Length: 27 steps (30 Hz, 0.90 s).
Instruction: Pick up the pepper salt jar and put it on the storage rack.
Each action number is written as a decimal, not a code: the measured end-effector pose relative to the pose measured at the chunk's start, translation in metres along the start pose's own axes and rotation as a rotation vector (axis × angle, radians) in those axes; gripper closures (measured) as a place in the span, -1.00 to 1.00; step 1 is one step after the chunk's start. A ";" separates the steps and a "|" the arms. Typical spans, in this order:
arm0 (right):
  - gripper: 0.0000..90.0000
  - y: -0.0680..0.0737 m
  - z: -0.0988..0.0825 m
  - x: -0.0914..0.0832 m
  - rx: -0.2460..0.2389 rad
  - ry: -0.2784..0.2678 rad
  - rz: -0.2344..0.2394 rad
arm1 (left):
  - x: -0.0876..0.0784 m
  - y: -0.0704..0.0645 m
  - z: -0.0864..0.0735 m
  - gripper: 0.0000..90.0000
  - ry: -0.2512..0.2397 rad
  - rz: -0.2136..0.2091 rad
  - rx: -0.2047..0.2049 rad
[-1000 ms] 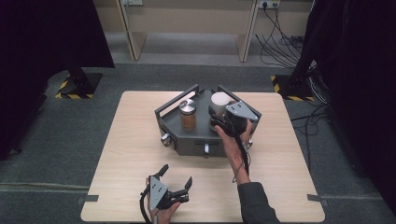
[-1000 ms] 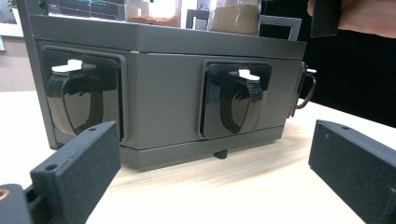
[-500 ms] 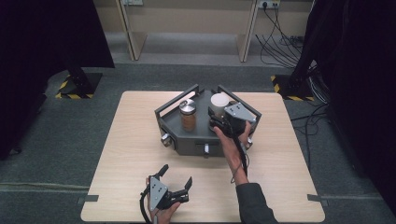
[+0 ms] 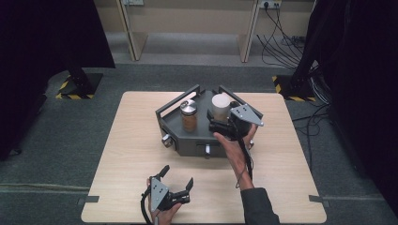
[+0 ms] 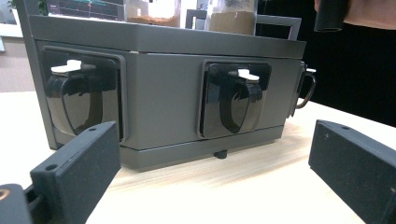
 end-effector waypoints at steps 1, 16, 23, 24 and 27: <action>-0.99 0.000 0.000 -0.001 0.002 -0.003 0.001 | 0.000 0.000 0.000 -0.96 0.000 0.000 -0.001; -0.99 0.000 -0.011 -0.033 0.021 -0.024 0.080 | 0.000 0.000 0.000 -0.96 0.000 -0.002 0.000; -0.99 -0.002 -0.017 -0.050 0.044 -0.044 0.114 | 0.000 0.000 0.000 -0.96 0.000 -0.002 0.001; -0.99 -0.002 -0.018 -0.053 0.048 -0.047 0.115 | 0.000 0.000 0.000 -0.96 0.000 -0.002 0.001; -0.99 -0.002 -0.022 -0.061 0.057 -0.054 0.114 | 0.000 0.000 0.000 -0.96 0.001 -0.002 0.002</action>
Point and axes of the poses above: each handheld gripper's, and its own axes: x roughly forward along the jaws, z roughly out of its top, y roughly to its left, the point moved 3 cm from there along x, roughly forward along the jaws, and after that the axes turned 6 degrees about -y, right-handed, at the moved point
